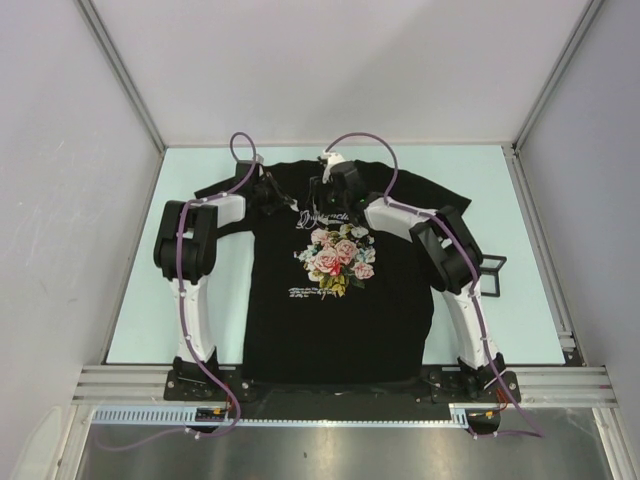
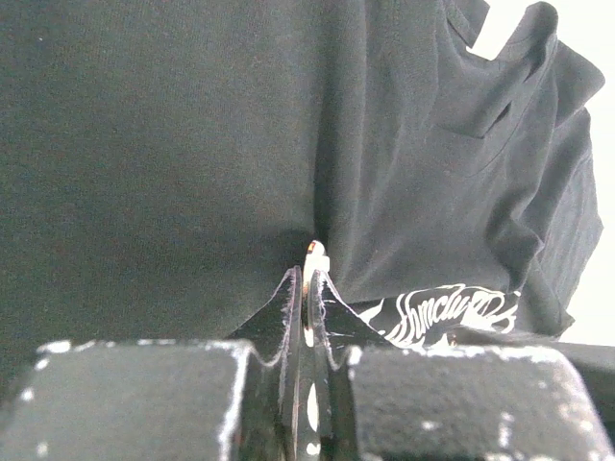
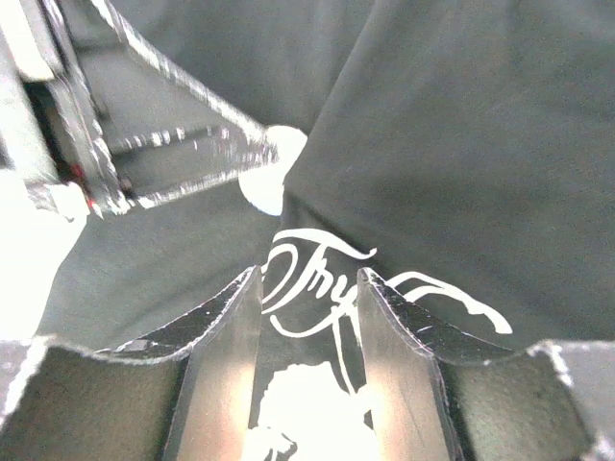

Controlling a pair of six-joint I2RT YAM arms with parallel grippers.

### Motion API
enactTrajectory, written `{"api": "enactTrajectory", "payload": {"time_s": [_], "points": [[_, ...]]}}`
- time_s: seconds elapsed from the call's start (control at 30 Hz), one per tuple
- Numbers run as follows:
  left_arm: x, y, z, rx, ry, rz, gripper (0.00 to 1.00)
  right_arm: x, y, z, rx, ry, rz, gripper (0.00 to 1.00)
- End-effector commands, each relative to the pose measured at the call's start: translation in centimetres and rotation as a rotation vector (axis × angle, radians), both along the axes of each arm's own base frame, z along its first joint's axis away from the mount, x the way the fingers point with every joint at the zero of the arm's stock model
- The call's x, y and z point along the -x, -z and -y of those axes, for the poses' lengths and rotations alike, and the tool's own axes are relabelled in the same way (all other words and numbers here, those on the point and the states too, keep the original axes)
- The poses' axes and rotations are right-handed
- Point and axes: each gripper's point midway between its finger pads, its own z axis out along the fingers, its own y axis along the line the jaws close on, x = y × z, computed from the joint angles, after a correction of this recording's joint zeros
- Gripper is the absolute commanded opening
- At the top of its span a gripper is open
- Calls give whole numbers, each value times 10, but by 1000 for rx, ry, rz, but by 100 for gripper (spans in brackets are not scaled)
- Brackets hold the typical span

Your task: Remove the brooch from the garment

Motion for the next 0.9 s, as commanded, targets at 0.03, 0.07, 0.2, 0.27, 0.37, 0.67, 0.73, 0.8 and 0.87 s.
{"api": "enactTrajectory", "payload": {"time_s": [0.03, 0.07, 0.2, 0.27, 0.37, 0.67, 0.73, 0.8, 0.87], "points": [[0, -24, -1, -38, 26, 66, 6, -13, -57, -8, -165, -28, 73, 48], [1, -24, 1, -37, 30, 70, 6, -17, -60, -10, -167, -28, 77, 46], [0, -29, 2, -19, 35, 89, 9, -23, -46, -20, -178, -44, 42, 40], [1, -29, 3, -13, 34, 90, 17, -25, -37, -24, -176, -44, 24, 37], [2, -29, 3, -14, 28, 89, 26, -25, -30, -28, -173, -48, 14, 34], [2, -36, -3, -31, 3, 110, 38, -28, -19, -28, -148, -37, -2, 27], [2, -35, -4, -30, -1, 109, 43, -28, -18, -30, -148, -40, -3, 26], [2, -36, -3, -27, -1, 113, 47, -28, -16, -30, -145, -41, -7, 25], [1, -36, -3, -25, -3, 115, 48, -28, -15, -31, -146, -43, -8, 25]]}}
